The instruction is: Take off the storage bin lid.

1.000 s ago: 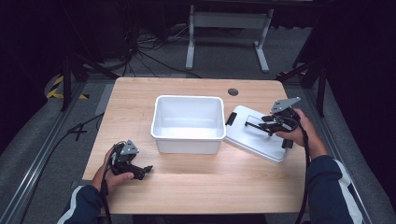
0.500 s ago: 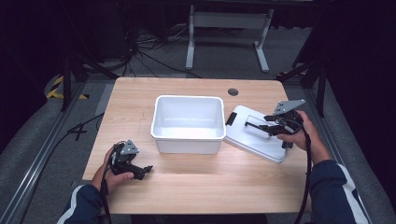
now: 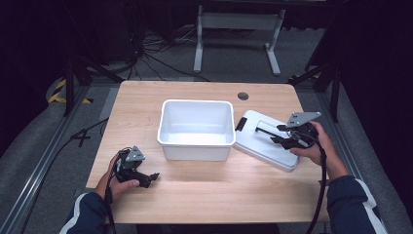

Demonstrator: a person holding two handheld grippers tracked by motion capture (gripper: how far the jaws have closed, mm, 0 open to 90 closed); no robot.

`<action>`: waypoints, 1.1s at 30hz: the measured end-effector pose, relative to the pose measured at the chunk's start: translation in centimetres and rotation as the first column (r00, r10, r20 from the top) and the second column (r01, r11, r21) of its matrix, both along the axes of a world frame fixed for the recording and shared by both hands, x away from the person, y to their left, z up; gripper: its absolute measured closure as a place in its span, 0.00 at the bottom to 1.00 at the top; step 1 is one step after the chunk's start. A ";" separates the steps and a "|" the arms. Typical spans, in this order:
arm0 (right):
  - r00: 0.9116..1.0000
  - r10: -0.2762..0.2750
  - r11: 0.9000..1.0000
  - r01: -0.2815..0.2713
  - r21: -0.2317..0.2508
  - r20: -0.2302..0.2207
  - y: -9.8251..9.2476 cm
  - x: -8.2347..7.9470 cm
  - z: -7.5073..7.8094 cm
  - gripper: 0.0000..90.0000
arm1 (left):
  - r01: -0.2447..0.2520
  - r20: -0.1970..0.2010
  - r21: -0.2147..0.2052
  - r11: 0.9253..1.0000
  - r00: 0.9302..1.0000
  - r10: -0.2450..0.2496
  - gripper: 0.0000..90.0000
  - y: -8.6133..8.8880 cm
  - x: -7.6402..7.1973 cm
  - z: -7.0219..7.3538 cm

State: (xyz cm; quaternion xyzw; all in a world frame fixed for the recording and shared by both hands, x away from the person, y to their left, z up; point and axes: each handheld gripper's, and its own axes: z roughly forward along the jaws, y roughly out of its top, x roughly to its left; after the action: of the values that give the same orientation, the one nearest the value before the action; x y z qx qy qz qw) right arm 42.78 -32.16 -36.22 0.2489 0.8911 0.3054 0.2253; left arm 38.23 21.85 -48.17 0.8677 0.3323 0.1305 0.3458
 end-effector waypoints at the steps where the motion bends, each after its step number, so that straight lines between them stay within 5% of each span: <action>1: 1.000 -0.002 1.000 0.002 -0.001 0.004 0.0 -0.2 0.0 0.51 | -0.003 -0.010 -0.004 1.000 1.000 0.003 0.00 0.0 -0.1 0.0; 12: 0.999 -0.026 1.000 0.026 0.008 0.043 -1.0 -2.3 -0.3 0.43 | -0.005 -0.006 -0.003 1.000 1.000 0.005 0.00 0.0 -0.1 0.0; 19: 0.994 -0.074 0.996 0.070 0.053 0.085 -2.6 -4.0 -0.8 0.42 | -0.004 -0.006 -0.003 1.000 1.000 0.004 0.00 0.0 -0.1 0.0; 33: 0.992 -0.110 0.992 0.106 0.071 0.064 -4.6 -7.0 -2.5 0.38 | -0.008 -0.009 -0.007 1.000 1.000 0.008 0.00 -0.1 -0.1 0.0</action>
State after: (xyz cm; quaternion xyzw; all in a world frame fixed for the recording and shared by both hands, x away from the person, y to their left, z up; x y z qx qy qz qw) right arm 35.78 -36.79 -38.72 0.2938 0.8574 0.3306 0.2630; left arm 38.12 21.80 -48.19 0.8657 0.3381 0.1268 0.3467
